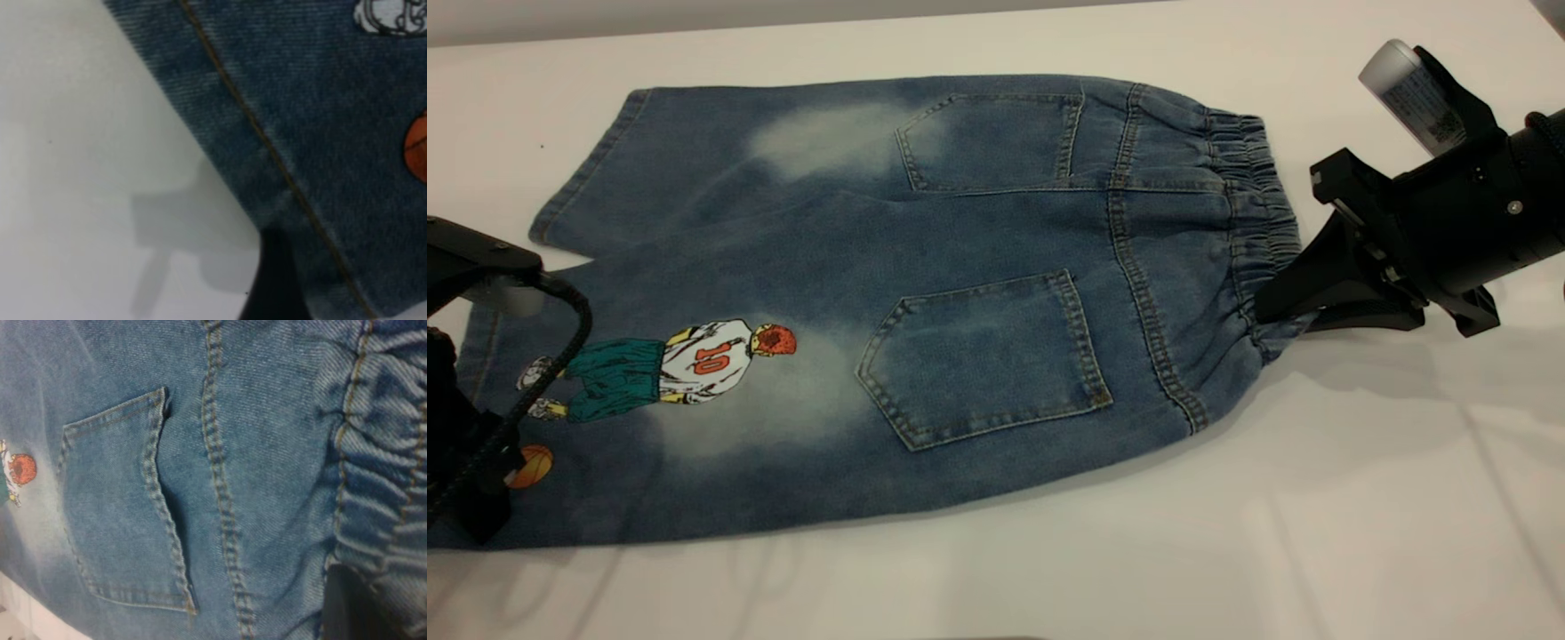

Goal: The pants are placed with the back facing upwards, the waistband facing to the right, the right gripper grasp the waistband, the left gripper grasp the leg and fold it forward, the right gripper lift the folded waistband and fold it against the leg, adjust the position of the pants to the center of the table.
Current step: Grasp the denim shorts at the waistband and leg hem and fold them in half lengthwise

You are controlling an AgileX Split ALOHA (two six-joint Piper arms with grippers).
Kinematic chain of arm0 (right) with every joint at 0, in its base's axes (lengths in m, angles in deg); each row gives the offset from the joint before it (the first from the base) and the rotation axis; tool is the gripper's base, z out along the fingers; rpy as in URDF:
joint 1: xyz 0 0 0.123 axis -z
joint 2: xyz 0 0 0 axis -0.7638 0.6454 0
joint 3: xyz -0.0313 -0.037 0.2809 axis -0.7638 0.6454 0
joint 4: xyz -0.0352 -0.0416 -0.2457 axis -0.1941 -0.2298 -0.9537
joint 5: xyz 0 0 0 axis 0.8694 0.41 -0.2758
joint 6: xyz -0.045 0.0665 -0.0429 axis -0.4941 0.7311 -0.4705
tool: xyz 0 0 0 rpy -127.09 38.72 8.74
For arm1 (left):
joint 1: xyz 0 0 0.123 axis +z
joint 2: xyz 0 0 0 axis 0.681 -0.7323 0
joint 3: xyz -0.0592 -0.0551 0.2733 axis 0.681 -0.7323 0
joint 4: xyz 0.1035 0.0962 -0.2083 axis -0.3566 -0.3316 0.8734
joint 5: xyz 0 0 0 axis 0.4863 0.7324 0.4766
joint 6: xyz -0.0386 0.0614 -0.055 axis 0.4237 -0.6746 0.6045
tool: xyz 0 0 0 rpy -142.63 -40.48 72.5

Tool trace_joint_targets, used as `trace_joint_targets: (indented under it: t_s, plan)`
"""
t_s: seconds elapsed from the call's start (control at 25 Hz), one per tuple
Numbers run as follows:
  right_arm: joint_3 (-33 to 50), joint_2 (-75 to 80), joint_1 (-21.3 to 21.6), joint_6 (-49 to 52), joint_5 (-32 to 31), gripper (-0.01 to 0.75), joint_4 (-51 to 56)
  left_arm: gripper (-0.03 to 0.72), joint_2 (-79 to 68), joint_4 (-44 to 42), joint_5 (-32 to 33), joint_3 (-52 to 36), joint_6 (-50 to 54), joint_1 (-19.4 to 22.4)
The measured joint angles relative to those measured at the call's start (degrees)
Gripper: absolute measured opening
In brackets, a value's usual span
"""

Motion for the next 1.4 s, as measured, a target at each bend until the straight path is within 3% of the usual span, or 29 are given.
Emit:
trace_joint_targets:
  t_s: [0.2,0.4,0.48,0.76,1.0,1.4]
  plan:
    - [0.0,0.0,0.0,-0.2,-0.9,0.052,0.0,0.407,-0.7,0.7,0.3,0.3,-0.1,-0.4]
    - [0.0,0.0,0.0,-0.2,-1.5,0.058,-0.1,0.140,-0.9,0.2,-0.4,0.4,0.0,-0.4]
    - [0.0,0.0,0.0,-0.5,-1.7,0.060,-0.3,0.071,-0.9,-0.2,-0.4,0.4,0.1,-0.4]
    - [0.0,0.0,0.0,-1.0,-3.0,0.060,-1.8,0.050,1.8,-0.3,-1.2,0.5,0.1,-0.4]
    - [0.0,-4.6,0.0,1.4,-4.4,0.060,-7.9,0.048,15.0,1.2,0.2,0.5,0.1,-0.4]
    - [3.9,-17.1,0.0,15.0,-6.4,0.060,-21.9,0.048,31.3,6.5,11.6,-0.2,0.0,-0.4]
